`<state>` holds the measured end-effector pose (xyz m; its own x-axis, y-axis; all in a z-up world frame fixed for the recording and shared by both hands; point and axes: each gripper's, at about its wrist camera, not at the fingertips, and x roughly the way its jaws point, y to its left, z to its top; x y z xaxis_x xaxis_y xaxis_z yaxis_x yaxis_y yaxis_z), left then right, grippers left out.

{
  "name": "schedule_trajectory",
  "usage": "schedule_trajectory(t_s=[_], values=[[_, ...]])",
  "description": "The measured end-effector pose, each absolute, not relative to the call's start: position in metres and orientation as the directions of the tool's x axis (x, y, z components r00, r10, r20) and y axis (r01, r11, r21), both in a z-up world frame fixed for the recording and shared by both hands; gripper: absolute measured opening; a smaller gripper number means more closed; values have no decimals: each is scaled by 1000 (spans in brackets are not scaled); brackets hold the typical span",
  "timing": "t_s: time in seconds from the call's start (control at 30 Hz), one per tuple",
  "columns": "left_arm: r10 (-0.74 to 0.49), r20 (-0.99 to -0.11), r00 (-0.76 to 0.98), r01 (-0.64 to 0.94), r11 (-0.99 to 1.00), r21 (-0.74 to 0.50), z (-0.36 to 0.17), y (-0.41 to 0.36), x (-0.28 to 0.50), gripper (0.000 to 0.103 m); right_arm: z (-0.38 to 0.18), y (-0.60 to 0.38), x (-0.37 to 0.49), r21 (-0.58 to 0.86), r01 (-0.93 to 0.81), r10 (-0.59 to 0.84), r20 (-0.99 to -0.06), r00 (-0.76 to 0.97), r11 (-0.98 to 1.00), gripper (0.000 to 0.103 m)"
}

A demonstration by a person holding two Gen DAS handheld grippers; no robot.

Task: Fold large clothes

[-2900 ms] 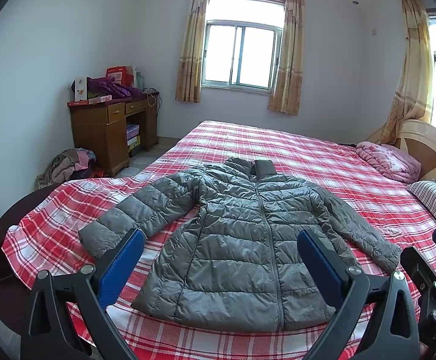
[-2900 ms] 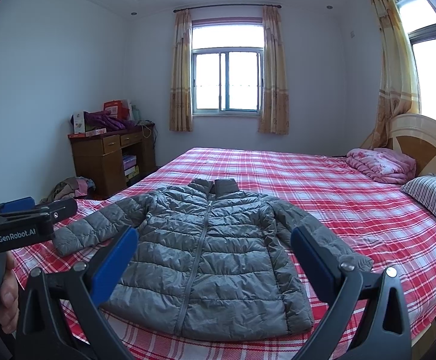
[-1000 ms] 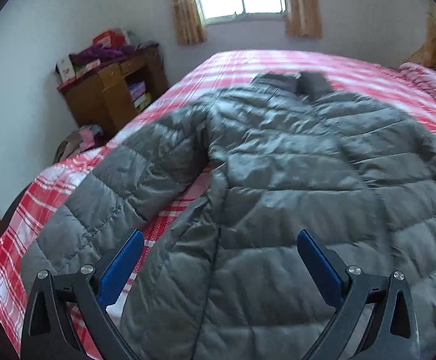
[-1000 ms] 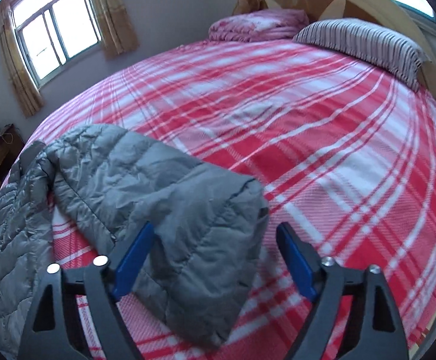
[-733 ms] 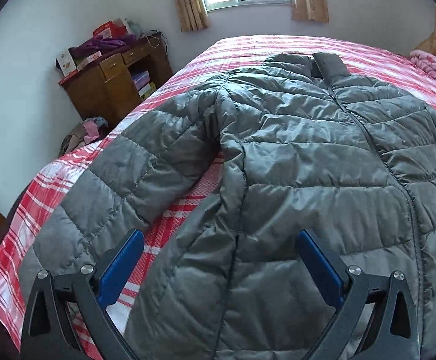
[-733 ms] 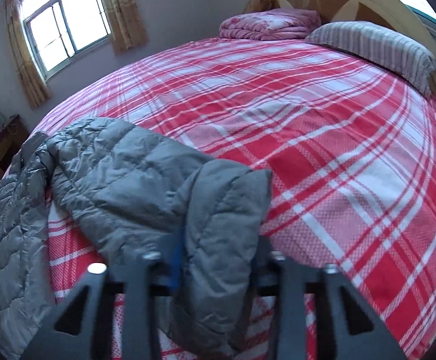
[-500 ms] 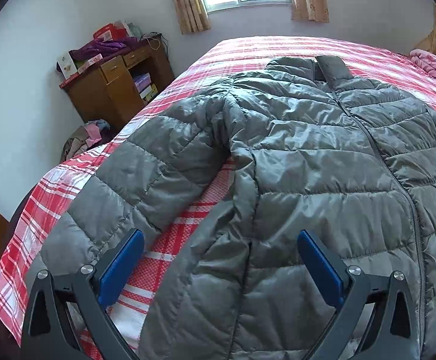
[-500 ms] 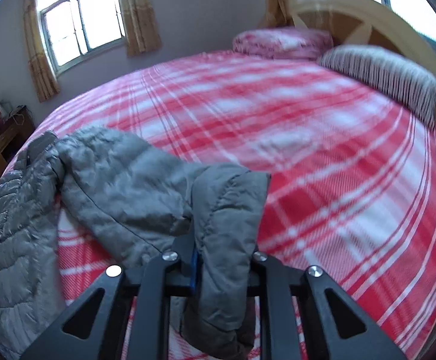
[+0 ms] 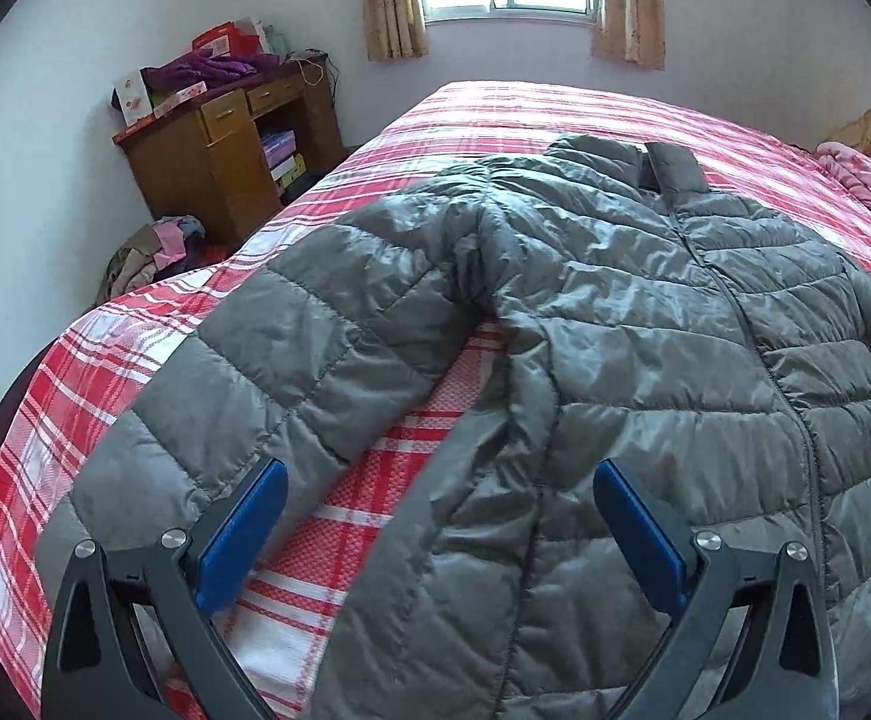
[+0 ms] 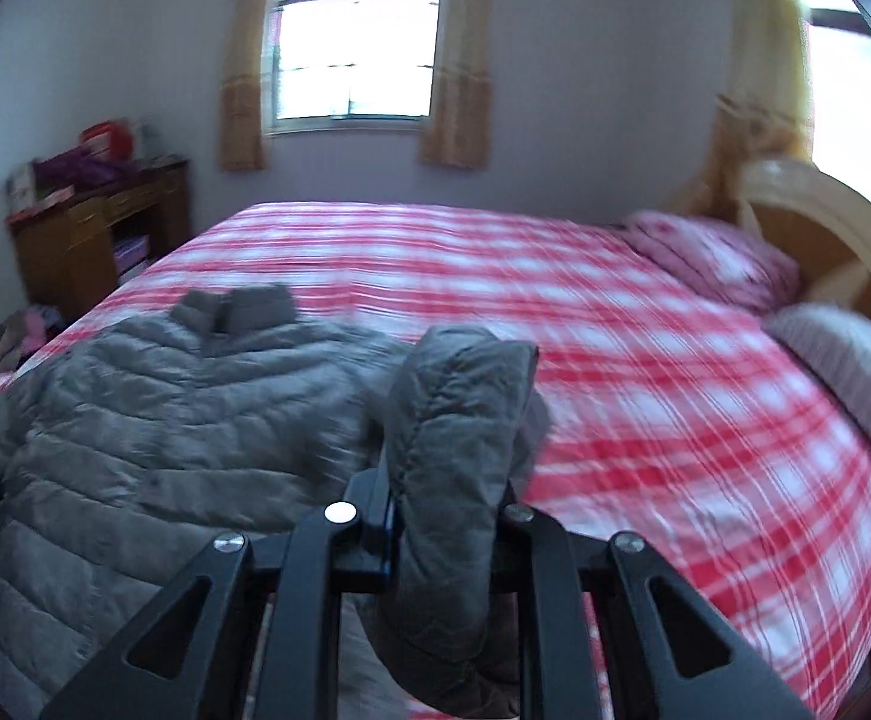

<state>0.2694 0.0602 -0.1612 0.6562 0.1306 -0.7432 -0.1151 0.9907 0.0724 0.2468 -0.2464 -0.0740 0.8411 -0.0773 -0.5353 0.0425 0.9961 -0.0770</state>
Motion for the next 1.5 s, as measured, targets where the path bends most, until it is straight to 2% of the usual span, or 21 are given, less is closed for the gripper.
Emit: schedule_trajectory(t_s=[0.2,0.43,0.5,0.53,0.63,0.67,0.83,0.93,1.03,1.13,1.37,1.43,1.47,1.5], values=[[144,-748,648,-146,987,64,-166,83,273,102,-92,-179,272,-149,-86,-11,-552,834,985,18],[172,-761,625,-174,982,79,-174,97,278,102,-143,-114,291,-179,-172,29,-604,796,969,18],[175,-764,621,-174,981,84,-174,97,277,102,-158,-104,296,-183,-183,30,-623,782,966,22],[178,-762,622,-173,981,89,-172,98,276,102,-163,-100,297,-183,-196,36,-634,772,963,25],[194,-752,631,-181,978,100,-163,100,273,102,-165,-97,291,-136,-222,84,-646,759,965,64],[200,-749,632,-188,977,101,-160,101,272,102,-163,-97,285,-113,-234,109,-642,759,966,66],[193,-730,655,-209,975,70,-135,96,269,102,-141,-84,247,-84,-343,225,-608,762,936,68],[151,-714,684,-155,986,60,-120,72,268,102,-135,-87,229,-101,-356,236,-577,782,929,70],[85,-712,697,-84,996,36,-114,35,275,102,-138,-115,227,-129,-271,154,-565,811,954,70],[43,-717,695,-47,999,14,-117,-3,287,102,-146,-152,233,-95,-167,81,-583,808,981,70],[-100,-766,635,62,995,-78,-141,-94,318,102,-147,-212,238,-50,-59,19,-578,816,997,70],[-115,-775,622,94,993,-72,-152,-118,328,102,-149,-226,238,-32,-33,8,-579,815,999,72],[-131,-776,618,113,991,-77,-156,-127,332,94,-150,-233,236,-17,-23,8,-581,814,1000,75],[-158,-780,606,140,986,-91,-163,-135,337,63,-151,-238,236,-5,-15,10,-582,813,1000,76]])
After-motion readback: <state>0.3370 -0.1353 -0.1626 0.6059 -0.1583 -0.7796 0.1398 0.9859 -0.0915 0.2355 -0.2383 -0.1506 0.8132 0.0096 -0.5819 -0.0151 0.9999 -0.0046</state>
